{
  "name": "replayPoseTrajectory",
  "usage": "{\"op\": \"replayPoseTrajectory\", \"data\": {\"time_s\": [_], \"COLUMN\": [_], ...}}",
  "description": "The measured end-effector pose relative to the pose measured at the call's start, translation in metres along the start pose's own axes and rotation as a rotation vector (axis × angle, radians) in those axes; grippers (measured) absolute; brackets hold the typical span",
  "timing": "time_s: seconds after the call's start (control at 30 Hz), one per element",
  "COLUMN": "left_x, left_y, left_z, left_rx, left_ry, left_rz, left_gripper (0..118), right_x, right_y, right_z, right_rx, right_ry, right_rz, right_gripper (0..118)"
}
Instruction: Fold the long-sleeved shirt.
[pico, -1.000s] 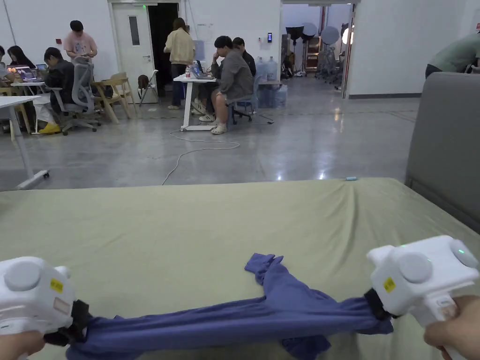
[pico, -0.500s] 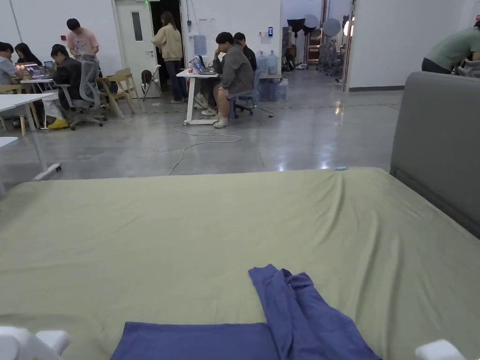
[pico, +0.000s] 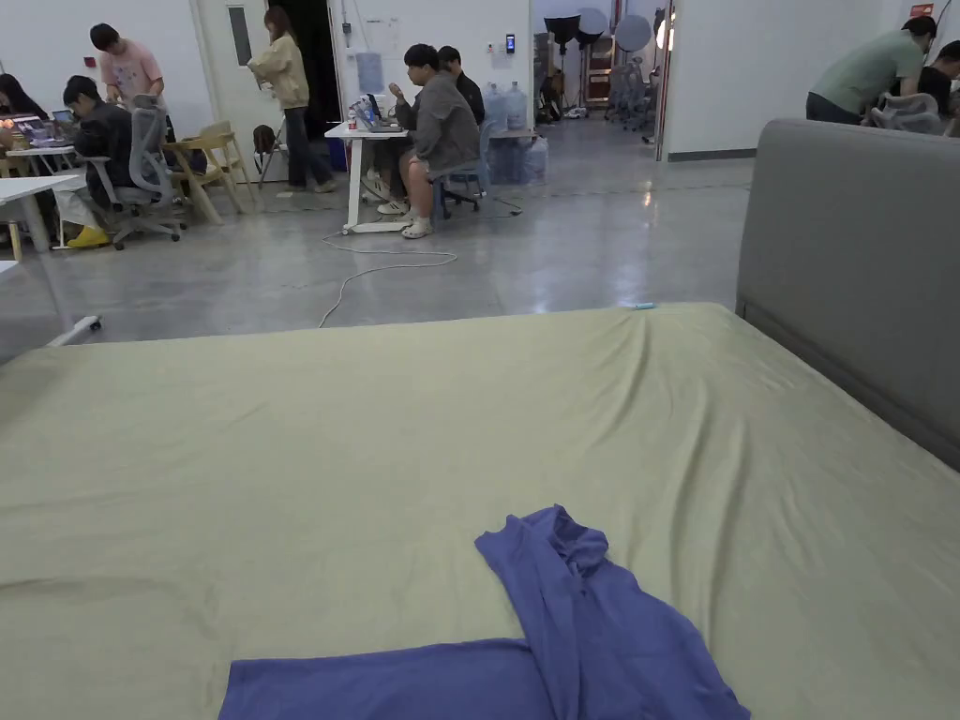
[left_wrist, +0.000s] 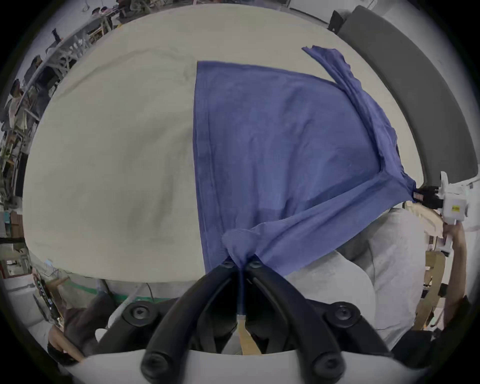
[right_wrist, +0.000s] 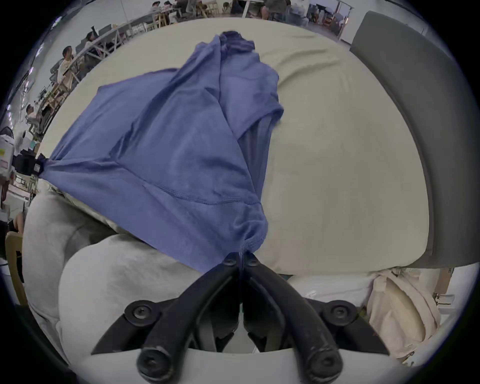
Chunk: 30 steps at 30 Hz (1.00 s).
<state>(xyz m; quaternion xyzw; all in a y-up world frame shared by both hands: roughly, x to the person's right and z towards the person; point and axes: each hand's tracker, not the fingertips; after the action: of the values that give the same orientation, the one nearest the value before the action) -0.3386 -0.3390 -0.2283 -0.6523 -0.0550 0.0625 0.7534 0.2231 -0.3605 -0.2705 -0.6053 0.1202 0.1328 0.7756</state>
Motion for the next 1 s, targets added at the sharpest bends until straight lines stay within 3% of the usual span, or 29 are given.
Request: {"op": "replayPoseTrajectory", "data": {"time_s": [0.4,0.5,0.53,0.57,0.63,0.67,0.7,0.8,0.83,0.9,0.93,1.0], "left_x": [-0.019,-0.024,-0.025,-0.027,-0.025,-0.024,-0.022,-0.010,-0.003,0.025,0.036,0.053], "left_y": [-0.003,-0.003,-0.003,-0.002,-0.003,-0.004,-0.007,-0.013,-0.016,-0.016,-0.016,-0.015], "left_z": [-0.046,-0.044,-0.038,-0.027,0.002,0.019,0.040,0.073,0.076,0.077,0.071,0.060], "left_rx": [-0.047,-0.035,-0.013,0.020,0.087,0.155,0.249,0.355,0.357,0.364,0.365,0.367], "left_ry": [-0.018,-0.044,-0.058,-0.100,-0.106,-0.117,-0.139,-0.174,-0.170,-0.075,-0.013,-0.001], "left_rz": [0.105,0.164,0.192,0.227,0.248,0.262,0.274,0.301,0.294,0.179,0.132,0.107], "left_gripper": [0,1,14,35,103,114,115,112,87,0,0,0], "right_x": [0.000,0.008,0.010,0.014,0.019,0.024,0.028,0.035,0.038,0.033,0.028,0.013], "right_y": [0.009,0.013,0.015,0.019,0.020,0.021,0.023,0.030,0.031,0.035,0.036,0.041], "right_z": [-0.026,-0.026,-0.024,-0.020,-0.005,0.012,0.031,0.070,0.079,0.086,0.085,0.078], "right_rx": [-0.051,-0.043,-0.051,-0.071,-0.059,0.008,0.072,0.162,0.196,0.222,0.221,0.236], "right_ry": [-0.004,0.022,0.034,0.007,-0.024,-0.007,0.030,0.058,0.060,0.071,0.085,0.100], "right_rz": [-0.007,-0.067,-0.104,-0.099,-0.090,-0.087,-0.094,-0.173,-0.192,-0.224,-0.219,-0.191], "right_gripper": [0,11,20,43,103,105,105,105,105,102,79,0]}}
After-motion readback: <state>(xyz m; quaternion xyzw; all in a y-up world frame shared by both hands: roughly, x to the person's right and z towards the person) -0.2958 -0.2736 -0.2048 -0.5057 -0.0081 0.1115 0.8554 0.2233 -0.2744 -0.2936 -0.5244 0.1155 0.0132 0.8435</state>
